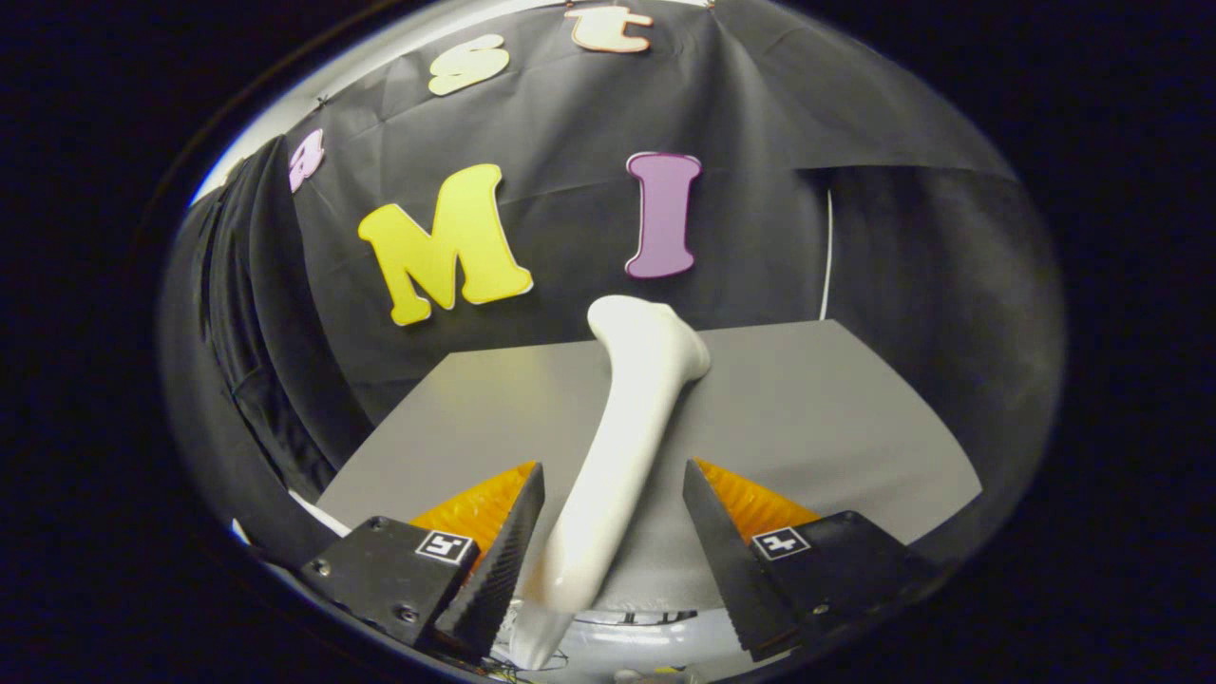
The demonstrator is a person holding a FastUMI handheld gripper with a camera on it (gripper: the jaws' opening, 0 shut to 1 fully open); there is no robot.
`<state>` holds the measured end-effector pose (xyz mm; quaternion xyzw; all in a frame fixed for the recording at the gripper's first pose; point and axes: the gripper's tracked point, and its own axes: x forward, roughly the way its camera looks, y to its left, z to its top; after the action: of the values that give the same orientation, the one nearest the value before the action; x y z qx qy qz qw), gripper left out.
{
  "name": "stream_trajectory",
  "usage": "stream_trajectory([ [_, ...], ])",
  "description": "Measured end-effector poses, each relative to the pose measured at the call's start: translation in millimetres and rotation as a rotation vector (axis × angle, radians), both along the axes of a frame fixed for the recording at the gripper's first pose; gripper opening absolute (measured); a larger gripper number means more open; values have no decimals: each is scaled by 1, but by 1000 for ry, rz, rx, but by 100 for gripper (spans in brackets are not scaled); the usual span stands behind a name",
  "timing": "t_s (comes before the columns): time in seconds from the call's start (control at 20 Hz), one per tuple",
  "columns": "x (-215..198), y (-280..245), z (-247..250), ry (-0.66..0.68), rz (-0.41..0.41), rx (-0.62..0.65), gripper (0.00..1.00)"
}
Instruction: Iron the clothes twice with a garment steamer, once on the left side and once on the right side.
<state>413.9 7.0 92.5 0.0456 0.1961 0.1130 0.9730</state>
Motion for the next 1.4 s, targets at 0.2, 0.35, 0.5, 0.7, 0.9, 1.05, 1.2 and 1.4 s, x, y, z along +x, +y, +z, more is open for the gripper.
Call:
stream_trajectory([
  [0.2,15,6,-6,35,0,28,74],
  [0.35,13,1,-5,49,-28,97,58],
  [0.5,12,1,-6,65,-13,136,53],
  [0.7,8,3,5,51,16,189,40],
  [0.9,-7,7,31,2,22,187,37],
  [1.05,-25,12,50,-44,16,196,36],
  [1.2,-51,26,83,-106,22,209,36],
  [1.4,-96,56,128,-193,43,224,36],
])
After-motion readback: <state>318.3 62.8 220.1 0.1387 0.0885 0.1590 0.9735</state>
